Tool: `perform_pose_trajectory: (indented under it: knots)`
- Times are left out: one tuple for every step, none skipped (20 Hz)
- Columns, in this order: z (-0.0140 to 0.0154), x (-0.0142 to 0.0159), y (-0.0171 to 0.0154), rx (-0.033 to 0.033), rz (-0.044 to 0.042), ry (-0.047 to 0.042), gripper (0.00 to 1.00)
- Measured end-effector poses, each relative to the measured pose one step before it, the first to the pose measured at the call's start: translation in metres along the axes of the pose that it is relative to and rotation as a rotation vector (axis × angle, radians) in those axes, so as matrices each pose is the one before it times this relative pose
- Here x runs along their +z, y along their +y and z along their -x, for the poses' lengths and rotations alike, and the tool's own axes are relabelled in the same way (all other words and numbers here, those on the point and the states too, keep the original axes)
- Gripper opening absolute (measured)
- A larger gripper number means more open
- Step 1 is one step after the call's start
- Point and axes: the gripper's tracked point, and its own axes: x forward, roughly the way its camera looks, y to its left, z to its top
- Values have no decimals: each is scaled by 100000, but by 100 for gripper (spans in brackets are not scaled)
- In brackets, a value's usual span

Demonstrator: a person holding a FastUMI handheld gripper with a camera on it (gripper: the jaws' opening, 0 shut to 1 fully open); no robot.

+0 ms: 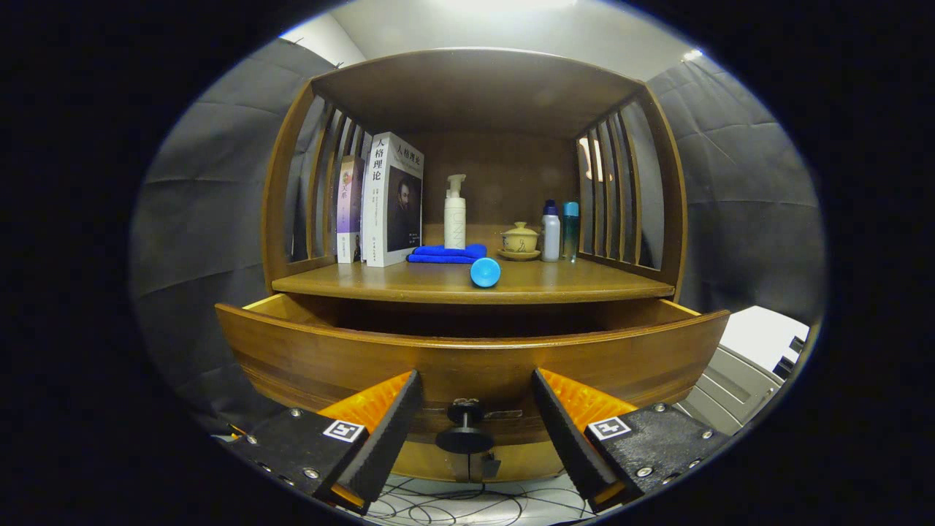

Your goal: Pull open the drawer, take out the items inside it, and place them on the countertop above the cabinet.

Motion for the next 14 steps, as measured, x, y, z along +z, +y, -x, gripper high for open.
perform_pose_trajectory:
  knots:
    - [-462, 2, 32, 9, -326, -16, 95]
    - [-406, 86, 12, 40, -274, -99, 95]
    - [-455, 40, 19, 36, 264, 45, 95]
    - [-449, 65, -54, 49, -13, 94, 95]
    - [-478, -3, -35, 177, -288, 51, 95]
    - [-306, 110, -9, 264, -197, -199, 95]
    - [-814, 17, -14, 149, -88, -357, 95]
    - [-302, 62, -97, 201, 475, -291, 95]
    - [-639, 33, -30, 41, 74, -102, 95]
    - [-647, 78, -42, 128, -642, -117, 96]
    - [-536, 46, -51, 281, -260, 266, 95]
    - [-719, 110, -43, 187, -589, 86, 95]
    - [-663, 50, -13, 231, -566, 347, 95]
    - [-576, 184, -79, 115, -850, -270, 95]
